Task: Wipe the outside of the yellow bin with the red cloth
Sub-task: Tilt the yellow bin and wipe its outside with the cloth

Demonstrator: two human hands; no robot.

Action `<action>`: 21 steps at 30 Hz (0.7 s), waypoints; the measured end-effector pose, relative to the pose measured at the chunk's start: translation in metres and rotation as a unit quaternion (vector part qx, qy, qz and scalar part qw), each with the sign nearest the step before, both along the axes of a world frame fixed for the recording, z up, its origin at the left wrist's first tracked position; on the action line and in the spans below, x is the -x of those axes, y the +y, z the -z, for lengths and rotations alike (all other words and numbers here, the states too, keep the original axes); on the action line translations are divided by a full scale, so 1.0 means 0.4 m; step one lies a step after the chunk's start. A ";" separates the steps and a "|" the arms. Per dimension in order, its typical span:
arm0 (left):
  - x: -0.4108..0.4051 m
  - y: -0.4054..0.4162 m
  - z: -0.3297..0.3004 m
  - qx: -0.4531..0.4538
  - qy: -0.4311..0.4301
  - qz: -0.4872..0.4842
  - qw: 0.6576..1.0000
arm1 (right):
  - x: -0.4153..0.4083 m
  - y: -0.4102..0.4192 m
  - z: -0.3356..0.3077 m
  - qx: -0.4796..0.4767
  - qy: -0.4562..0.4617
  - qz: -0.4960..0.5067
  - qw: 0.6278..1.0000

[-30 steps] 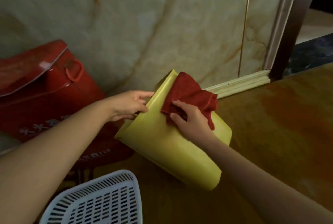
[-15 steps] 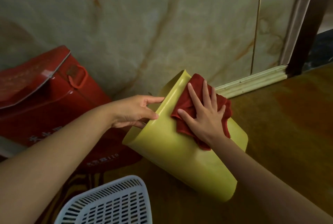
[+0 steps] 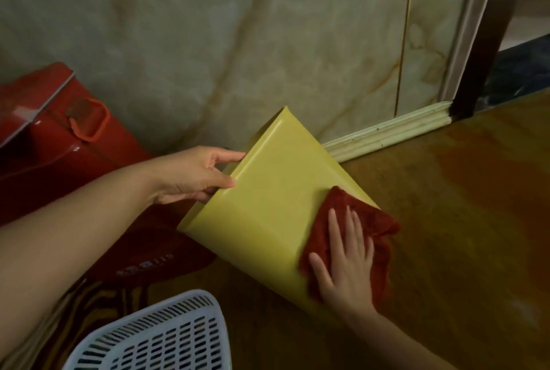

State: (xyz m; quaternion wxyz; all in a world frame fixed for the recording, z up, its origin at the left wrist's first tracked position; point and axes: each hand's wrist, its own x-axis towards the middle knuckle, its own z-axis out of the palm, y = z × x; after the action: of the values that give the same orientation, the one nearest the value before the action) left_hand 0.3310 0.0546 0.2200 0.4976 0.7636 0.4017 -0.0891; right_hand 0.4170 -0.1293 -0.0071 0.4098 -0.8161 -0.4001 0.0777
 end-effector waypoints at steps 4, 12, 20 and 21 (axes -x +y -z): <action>0.009 0.002 0.003 0.026 -0.002 -0.002 1.000 | 0.040 0.087 -0.124 -0.094 -0.062 -0.093 0.989; 0.028 0.030 -0.003 0.059 -0.034 0.018 0.997 | -0.165 0.205 -0.137 -0.016 -0.002 -0.021 1.000; 0.169 -0.075 0.046 -0.184 -0.012 0.082 0.979 | -0.250 0.106 -0.011 0.053 0.127 0.108 0.985; 0.145 -0.086 0.036 -0.196 -0.018 0.092 0.976 | -0.245 0.099 -0.018 0.048 0.154 0.122 0.979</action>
State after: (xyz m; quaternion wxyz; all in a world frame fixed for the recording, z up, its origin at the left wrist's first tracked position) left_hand 0.2729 0.0200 0.2055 0.3351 0.8815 0.3303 -0.0406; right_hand 0.5149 -0.0895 0.0000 0.4328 -0.8559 -0.2257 0.1709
